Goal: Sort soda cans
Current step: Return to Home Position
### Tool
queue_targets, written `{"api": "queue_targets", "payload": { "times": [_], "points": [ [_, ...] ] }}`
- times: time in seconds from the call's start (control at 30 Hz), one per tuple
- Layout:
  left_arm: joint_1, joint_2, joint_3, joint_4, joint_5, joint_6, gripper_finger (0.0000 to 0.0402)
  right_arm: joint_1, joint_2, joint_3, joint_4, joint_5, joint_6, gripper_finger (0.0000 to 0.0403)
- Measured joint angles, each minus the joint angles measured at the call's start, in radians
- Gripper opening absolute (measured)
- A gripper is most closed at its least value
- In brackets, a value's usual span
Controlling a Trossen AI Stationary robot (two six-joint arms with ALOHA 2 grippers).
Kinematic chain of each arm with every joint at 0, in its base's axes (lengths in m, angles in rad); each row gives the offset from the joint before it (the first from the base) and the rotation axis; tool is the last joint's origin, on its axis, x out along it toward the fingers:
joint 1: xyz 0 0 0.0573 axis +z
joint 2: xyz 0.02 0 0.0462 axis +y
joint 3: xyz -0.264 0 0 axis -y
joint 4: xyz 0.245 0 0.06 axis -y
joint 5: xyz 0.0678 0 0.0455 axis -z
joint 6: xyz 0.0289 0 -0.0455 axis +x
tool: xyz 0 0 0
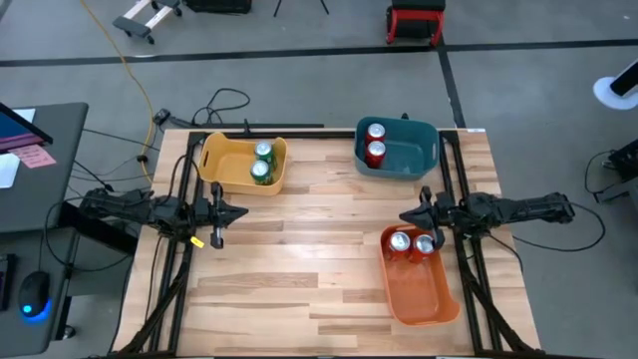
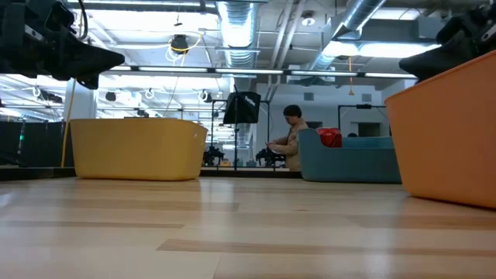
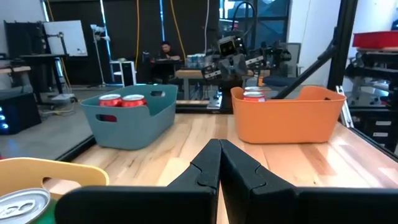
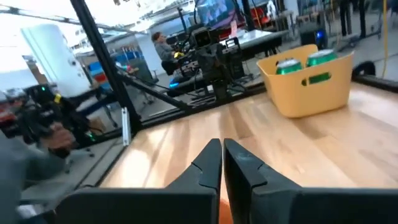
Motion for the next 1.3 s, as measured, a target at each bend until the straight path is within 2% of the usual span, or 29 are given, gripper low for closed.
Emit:
{"api": "queue_targets", "payload": {
  "times": [0.17, 0.3, 0.37, 1.3],
  "points": [
    [0.000, 0.000, 0.000, -0.001, 0.000, 0.000, 0.0002, -0.008, 0.000, 0.000, -0.001, 0.000, 0.042, 0.0039],
    [0.000, 0.000, 0.000, -0.001, 0.001, 0.000, 0.0002, -0.005, 0.000, 0.000, -0.002, -0.001, 0.254, 0.0039],
    [0.000, 0.000, 0.000, 0.000, 0.001, 0.000, 0.0002, -0.005, 0.000, -0.001, -0.002, -0.001, 0.303, 0.0040],
    [0.001, 0.000, 0.000, 0.000, 0.002, 0.001, 0.0002, -0.005, 0.000, -0.002, -0.005, -0.001, 0.290, 0.0040]
  ]
}}
